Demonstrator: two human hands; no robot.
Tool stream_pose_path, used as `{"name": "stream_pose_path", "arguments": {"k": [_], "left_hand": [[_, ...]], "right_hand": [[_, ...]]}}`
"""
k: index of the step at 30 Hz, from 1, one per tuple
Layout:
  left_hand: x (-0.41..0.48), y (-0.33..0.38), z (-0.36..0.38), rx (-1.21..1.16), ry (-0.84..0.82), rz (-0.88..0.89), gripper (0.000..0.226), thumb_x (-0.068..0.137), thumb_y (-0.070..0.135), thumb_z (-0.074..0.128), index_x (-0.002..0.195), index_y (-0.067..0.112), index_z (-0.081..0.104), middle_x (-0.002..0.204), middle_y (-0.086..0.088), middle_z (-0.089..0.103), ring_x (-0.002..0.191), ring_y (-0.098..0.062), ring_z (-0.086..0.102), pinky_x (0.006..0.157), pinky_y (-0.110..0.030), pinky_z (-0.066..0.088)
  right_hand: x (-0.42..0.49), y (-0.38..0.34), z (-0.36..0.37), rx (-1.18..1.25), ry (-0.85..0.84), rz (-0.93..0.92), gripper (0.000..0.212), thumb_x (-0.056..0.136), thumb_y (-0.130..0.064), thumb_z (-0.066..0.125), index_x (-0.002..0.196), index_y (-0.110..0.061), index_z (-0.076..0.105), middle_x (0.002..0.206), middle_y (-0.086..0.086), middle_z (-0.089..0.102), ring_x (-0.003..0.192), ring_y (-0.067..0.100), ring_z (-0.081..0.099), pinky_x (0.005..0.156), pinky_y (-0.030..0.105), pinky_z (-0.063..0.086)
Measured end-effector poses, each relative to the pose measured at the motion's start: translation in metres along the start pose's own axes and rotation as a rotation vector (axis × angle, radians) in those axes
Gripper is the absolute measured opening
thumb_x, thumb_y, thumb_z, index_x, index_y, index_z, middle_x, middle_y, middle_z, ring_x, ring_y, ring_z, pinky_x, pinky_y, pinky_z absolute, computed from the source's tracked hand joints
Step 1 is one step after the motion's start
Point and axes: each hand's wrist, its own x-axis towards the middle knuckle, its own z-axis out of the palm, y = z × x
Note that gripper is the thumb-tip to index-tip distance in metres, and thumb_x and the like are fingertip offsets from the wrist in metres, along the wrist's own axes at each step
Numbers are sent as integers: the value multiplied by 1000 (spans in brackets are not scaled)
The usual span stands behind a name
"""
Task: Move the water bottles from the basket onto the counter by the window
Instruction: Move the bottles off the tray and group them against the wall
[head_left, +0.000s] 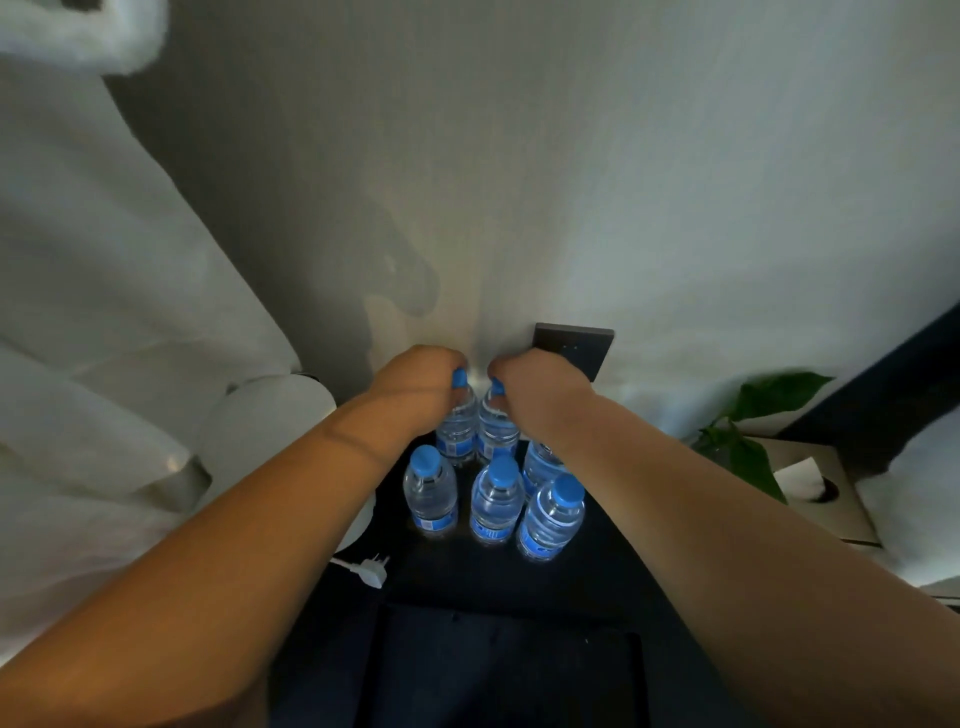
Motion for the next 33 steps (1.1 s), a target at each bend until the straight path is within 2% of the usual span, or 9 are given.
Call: {"name": "stream_pose_path", "arguments": {"k": [7,13,16,18,21,22,24,28,33], "left_hand": [[0,6,-1,-3,-42,-15,23,98,21,62,114,5,67,112,-15,65,104,-31,63,85,-35,49],[1,1,-2,47,-86,31,29,99,15,59,128,11,64,125,-14,62,109,-29,60,88,-33,47],[0,-3,-3,44,-106,52,34,99,13,59,133,19,62,128,-12,59,110,-28,57,85,-30,45],[-1,-3,-2,21,-43,45,35,98,24,64,133,20,61,129,-9,60,111,-27,58,88,-32,48],[-2,-1,1,-23,72,-46,35,93,37,71,114,11,65,116,-9,66,102,-28,62,83,-35,51],[-1,1,2,-27,69,-83,33,92,37,71,106,8,65,111,-11,67,98,-28,63,78,-33,49],[1,5,3,-21,29,-127,32,93,35,71,103,6,67,107,-14,67,96,-29,64,74,-32,47],[3,10,-1,43,-41,-90,31,98,31,66,116,6,68,114,-15,67,102,-29,64,84,-34,49],[2,7,-8,57,-103,-18,31,100,21,62,128,10,66,127,-12,62,112,-28,61,97,-36,50]], "right_hand": [[3,-1,-2,-6,-48,57,17,101,-19,62,117,-16,65,96,3,61,86,22,56,77,34,50],[6,-7,-4,-11,-81,89,17,100,-20,64,117,-16,65,109,6,66,101,26,63,85,38,54],[7,-7,-3,-12,-87,101,18,100,-22,64,118,-16,64,99,5,61,93,24,61,79,35,51],[9,-7,-1,-14,-89,109,17,99,-21,65,116,-16,64,90,1,54,86,22,55,76,34,49],[10,-6,1,-6,-83,111,14,97,-17,66,112,-16,64,84,0,51,82,21,53,73,35,48],[11,-6,1,-2,-84,113,12,96,-16,67,108,-16,63,83,0,52,81,22,53,73,35,48],[12,-7,0,-4,-95,123,12,95,-14,68,100,-19,59,78,-2,50,79,22,53,71,35,48],[13,-7,1,29,-108,137,19,95,-15,68,91,-21,50,75,-3,47,76,21,51,70,35,45],[12,-7,4,48,-74,129,11,96,-17,67,106,-17,60,73,-3,42,79,22,52,71,35,47]]}}
